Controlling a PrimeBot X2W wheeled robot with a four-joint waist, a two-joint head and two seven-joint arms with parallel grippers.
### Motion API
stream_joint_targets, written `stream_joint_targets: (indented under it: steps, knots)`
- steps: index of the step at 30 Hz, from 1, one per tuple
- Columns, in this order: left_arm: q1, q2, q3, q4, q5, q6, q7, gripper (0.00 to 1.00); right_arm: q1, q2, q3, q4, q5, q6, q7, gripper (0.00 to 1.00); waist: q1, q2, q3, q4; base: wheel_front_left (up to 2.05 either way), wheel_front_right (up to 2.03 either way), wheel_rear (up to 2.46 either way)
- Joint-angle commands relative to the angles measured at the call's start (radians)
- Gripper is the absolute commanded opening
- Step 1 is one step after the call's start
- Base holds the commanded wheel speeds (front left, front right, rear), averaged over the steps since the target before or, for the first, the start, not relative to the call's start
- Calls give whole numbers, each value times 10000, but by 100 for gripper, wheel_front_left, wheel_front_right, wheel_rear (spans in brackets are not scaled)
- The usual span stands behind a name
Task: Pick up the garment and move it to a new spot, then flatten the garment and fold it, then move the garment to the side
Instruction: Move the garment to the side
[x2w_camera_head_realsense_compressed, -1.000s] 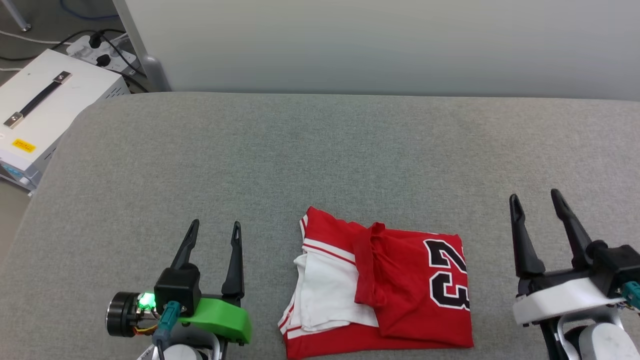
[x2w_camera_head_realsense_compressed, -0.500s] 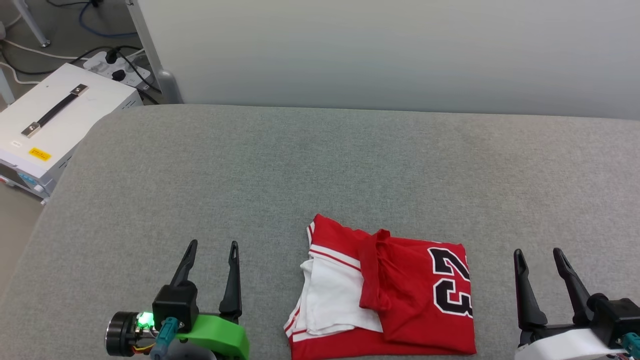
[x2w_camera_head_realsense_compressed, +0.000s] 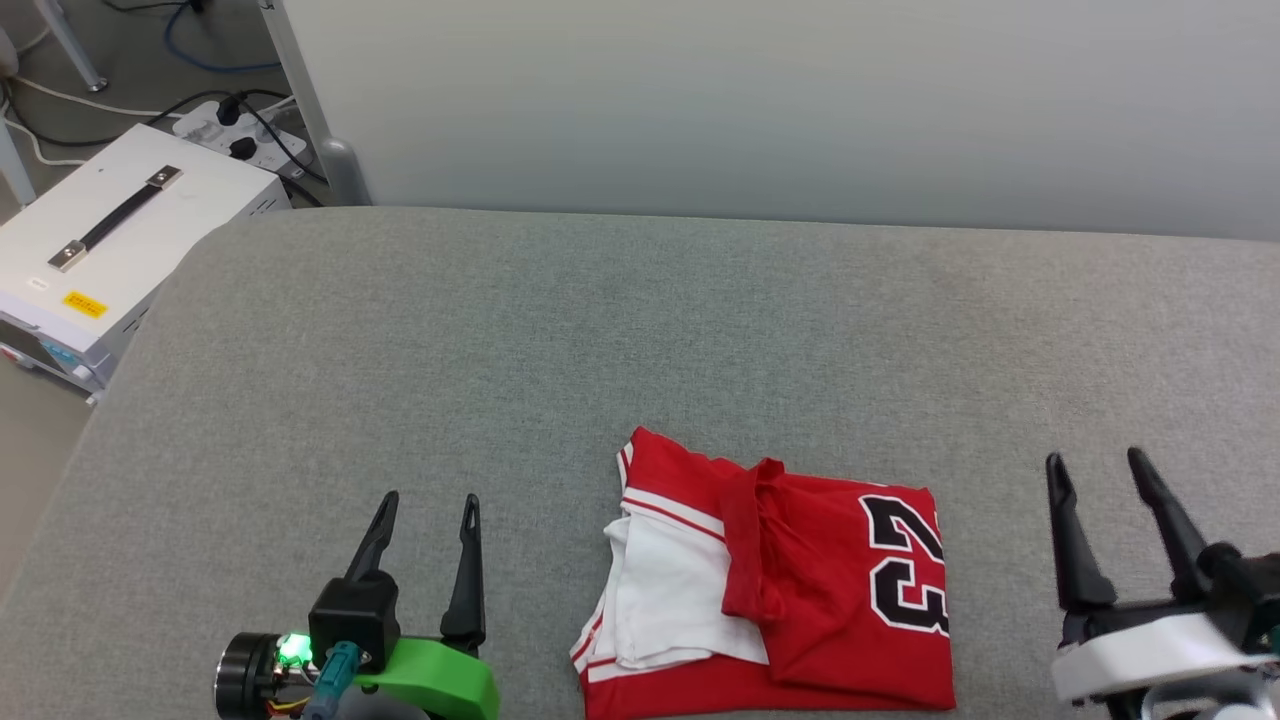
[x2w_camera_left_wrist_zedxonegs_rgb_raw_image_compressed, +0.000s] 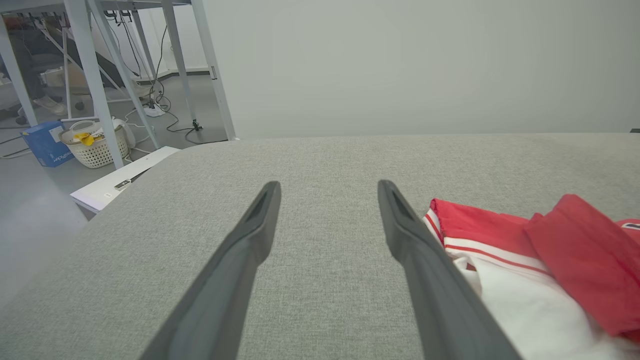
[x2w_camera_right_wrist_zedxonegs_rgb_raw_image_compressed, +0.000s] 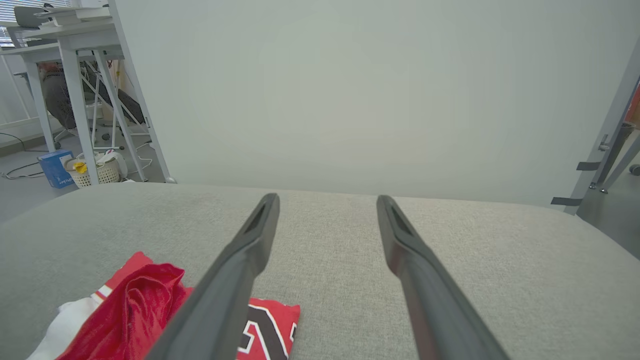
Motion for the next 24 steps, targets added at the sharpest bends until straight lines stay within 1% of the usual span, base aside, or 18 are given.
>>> stream_joint_targets:
  steps: [1,7,8,10,11,14,18,22,24]
  knots:
    - [7,-32,2,-1,-11,-32,-59,100,-491,-241,-101,-173,-38,-7,-60,100,0,44,73,8,0,0,0]
    - [-185,-39,14,-15,14,-78,-59,100,-2036,-1331,-350,-540,163,-7,-56,100,0,44,336,73,0,0,0]
    - [-217,-40,19,-28,18,-84,-59,100,-2313,-1575,-306,-505,294,-7,49,100,0,44,403,90,0,0,0]
    - [-282,-42,25,-39,25,-99,-59,100,-2756,-2092,-18,-390,659,-7,609,100,0,44,502,127,0,0,0]
    - [-310,-43,29,-44,28,-106,-59,100,-2929,-2350,158,-346,831,-7,952,100,0,44,550,142,0,0,0]
    - [-408,-46,60,-73,30,-116,-59,100,-3358,-3252,1004,-175,1680,-7,2694,100,0,44,740,180,0,0,0]
    - [-537,-55,83,-118,27,-121,-59,100,-3583,-4037,1793,-117,3193,-7,5137,100,0,44,986,235,0,0,0]
    - [-697,-67,74,-159,16,-139,-59,100,-3376,-4534,2350,-206,4703,-7,7171,100,0,44,1262,322,0,0,0]
    - [-787,-75,59,-166,6,-148,-59,100,-3225,-4670,2479,-263,5379,-7,7816,100,0,44,1405,380,0,0,0]
